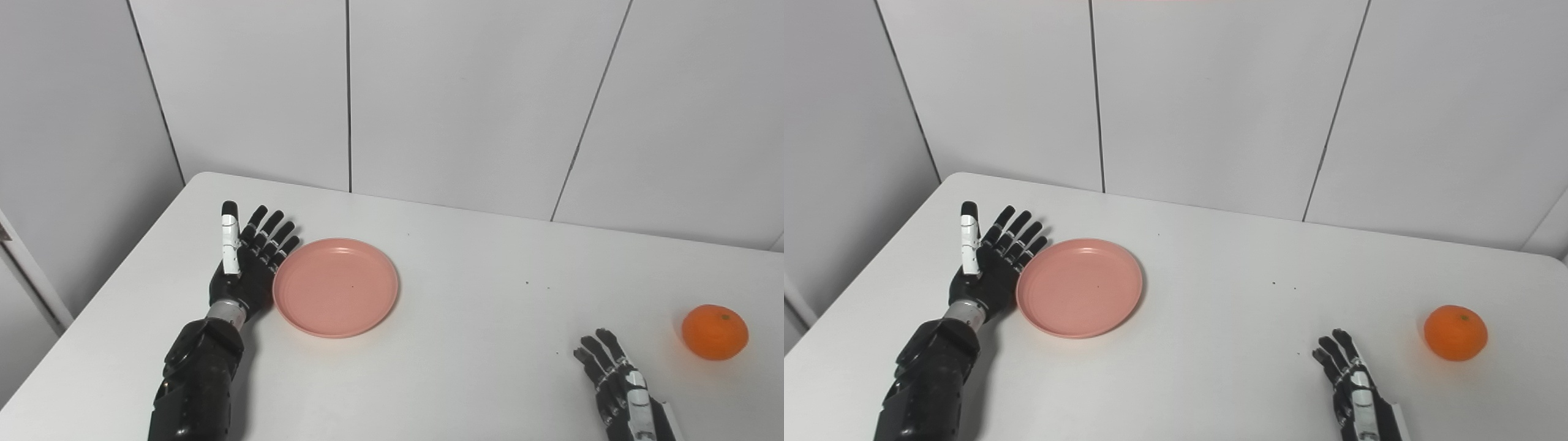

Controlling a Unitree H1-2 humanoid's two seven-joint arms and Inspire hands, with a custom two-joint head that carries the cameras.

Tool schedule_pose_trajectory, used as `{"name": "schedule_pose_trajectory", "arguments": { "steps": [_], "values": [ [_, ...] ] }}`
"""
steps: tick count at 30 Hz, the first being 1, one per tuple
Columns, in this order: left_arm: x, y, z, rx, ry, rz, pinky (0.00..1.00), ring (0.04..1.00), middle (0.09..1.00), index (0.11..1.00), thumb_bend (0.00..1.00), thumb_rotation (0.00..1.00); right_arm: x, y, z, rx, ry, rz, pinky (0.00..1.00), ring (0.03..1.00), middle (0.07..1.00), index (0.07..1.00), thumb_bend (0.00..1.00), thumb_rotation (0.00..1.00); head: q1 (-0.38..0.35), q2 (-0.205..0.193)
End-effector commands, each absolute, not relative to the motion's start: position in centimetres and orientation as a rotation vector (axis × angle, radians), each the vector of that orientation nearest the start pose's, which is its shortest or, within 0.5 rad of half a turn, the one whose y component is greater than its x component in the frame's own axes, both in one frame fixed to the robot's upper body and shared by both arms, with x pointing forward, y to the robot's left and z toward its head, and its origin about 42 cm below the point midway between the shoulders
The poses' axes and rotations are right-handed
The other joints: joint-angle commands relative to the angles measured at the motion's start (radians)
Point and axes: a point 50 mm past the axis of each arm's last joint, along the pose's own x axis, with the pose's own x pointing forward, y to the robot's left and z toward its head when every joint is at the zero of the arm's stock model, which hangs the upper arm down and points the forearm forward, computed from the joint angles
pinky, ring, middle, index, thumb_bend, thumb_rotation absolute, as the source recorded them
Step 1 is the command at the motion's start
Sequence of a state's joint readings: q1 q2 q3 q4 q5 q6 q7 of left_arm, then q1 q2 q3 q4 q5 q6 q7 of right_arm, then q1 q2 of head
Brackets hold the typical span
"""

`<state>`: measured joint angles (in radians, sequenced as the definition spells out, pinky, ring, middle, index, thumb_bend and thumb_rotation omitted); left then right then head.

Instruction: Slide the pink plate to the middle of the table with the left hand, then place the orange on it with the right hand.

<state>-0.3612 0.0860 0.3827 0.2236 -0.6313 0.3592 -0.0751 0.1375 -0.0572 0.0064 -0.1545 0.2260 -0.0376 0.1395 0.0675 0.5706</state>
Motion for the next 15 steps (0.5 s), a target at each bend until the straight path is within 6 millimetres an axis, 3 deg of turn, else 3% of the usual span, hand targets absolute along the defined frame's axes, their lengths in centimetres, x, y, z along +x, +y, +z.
{"name": "schedule_pose_trajectory", "arguments": {
  "steps": [1, 15],
  "values": [
    [37.4, 28.3, 10.4, -0.696, 0.234, 0.085, 0.88, 0.897, 0.918, 0.942, 0.82, 0.77, 22.4, -22.0, 8.5, 0.201, 0.037, 0.109, 1.00, 0.891, 0.892, 0.914, 0.79, 0.93, -0.002, 0.002],
    [36.5, 24.9, 11.1, -0.769, 0.253, 0.051, 0.86, 0.869, 0.905, 0.895, 0.84, 0.73, 22.4, -21.7, 8.8, 0.171, 0.024, 0.114, 0.98, 0.875, 0.878, 0.908, 0.82, 0.92, -0.009, 0.010]
  ]
}}
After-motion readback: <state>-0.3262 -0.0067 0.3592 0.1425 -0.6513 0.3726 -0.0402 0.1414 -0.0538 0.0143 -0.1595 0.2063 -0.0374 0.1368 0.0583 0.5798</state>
